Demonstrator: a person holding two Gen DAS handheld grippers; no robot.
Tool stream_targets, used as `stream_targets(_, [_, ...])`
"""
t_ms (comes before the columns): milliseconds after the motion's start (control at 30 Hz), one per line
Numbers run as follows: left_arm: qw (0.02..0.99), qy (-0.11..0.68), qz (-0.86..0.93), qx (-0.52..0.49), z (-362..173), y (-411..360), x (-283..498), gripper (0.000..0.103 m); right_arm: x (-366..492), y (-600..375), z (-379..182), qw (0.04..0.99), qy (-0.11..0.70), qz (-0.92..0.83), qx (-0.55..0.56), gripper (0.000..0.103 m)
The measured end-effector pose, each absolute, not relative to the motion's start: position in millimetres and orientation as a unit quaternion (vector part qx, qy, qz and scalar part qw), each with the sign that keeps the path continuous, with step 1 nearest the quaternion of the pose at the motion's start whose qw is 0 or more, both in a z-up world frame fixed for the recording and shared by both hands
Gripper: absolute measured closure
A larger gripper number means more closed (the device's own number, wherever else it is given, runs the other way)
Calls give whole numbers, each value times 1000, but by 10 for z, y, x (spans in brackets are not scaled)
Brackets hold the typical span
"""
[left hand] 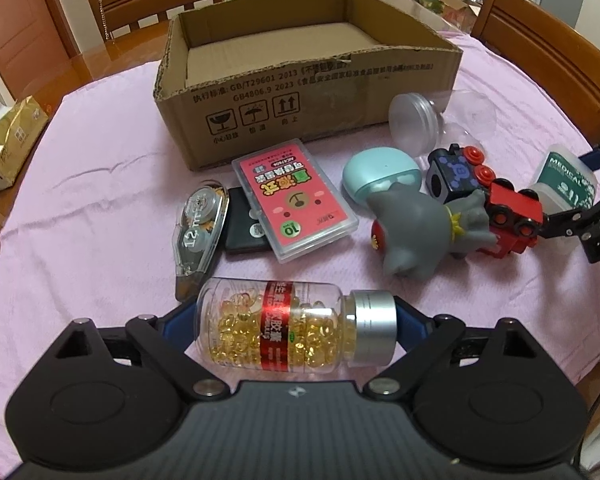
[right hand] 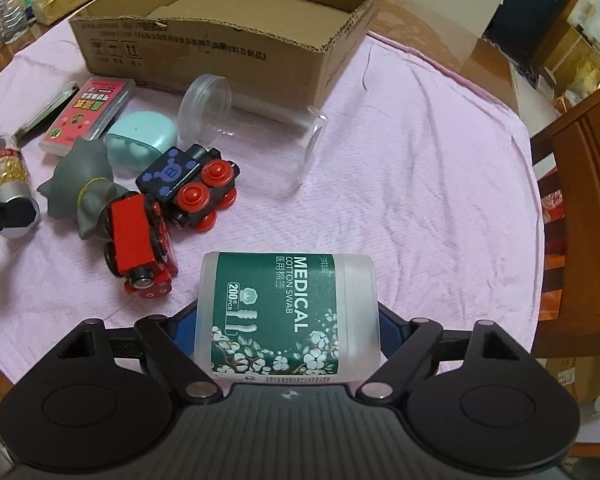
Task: Organize rigid objects
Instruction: 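Carry the jar into the box with left tool while right tool drops the tub in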
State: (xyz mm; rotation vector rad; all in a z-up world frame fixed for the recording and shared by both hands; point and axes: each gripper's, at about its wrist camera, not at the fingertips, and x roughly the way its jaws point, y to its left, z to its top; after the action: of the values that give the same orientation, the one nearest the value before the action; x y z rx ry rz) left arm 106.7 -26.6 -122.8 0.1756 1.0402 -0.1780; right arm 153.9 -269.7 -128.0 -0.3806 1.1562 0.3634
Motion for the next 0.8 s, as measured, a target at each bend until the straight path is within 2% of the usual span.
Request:
stream_targets(433, [861, 491, -86, 100, -584, -353, 1123, 9, 1547, -2813, -795, 811, 498, 229, -204, 17])
stream_targets(800, [877, 442, -132, 137, -20, -451, 1697, 9, 1693, -2680, -252, 834, 449, 259, -187, 17])
